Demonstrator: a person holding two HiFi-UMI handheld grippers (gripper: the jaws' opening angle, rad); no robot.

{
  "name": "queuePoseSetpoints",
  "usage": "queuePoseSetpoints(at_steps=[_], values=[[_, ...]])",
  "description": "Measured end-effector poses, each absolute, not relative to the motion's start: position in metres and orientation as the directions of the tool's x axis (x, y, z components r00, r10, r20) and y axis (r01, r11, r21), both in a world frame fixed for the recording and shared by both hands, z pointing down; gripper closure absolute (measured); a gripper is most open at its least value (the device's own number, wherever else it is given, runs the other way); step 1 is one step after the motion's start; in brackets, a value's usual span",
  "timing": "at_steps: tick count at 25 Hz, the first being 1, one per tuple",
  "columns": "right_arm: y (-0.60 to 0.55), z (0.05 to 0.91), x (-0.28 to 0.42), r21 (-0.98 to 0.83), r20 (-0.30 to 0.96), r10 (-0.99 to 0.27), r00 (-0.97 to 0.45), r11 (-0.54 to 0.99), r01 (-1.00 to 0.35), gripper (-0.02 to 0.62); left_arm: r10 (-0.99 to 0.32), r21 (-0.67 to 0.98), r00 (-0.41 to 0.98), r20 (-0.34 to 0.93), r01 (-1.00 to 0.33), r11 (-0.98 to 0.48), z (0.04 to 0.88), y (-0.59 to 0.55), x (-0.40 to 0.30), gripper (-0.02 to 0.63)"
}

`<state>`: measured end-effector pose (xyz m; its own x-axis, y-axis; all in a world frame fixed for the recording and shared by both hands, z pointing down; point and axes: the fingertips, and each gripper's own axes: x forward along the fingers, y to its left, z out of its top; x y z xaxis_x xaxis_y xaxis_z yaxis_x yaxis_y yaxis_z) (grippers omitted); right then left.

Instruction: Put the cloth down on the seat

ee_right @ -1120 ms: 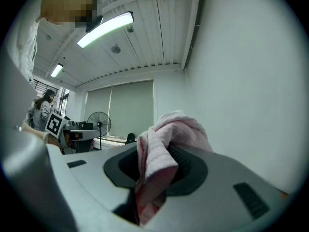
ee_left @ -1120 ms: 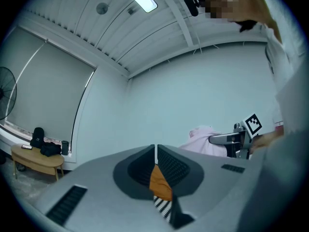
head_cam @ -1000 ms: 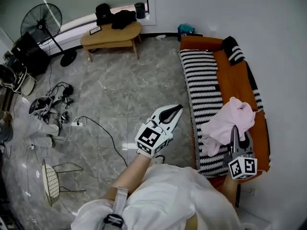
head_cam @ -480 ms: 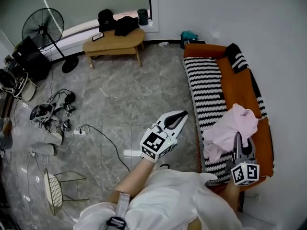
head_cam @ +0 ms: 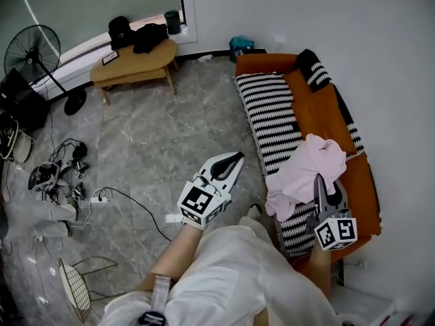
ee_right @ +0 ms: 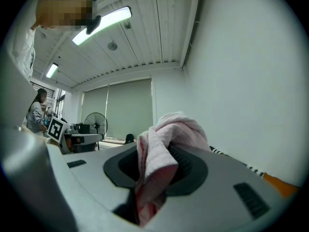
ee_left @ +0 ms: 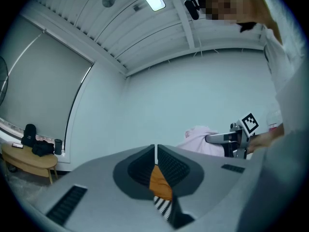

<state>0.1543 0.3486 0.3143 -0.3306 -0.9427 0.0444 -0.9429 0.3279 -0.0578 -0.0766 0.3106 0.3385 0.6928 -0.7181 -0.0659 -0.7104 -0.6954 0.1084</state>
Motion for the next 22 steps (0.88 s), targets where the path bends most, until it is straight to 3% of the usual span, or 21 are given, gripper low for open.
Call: queuePoseSetpoints(at_steps=[22], values=[[0.122,0.324,0.208,-0.068,0.067,-0.848,-0.525,0.521,-0.851,0.475,-0.776,0.131,0.629,-0.029,-0.768,-0.627,0.346,0.104,0.008,0.577]])
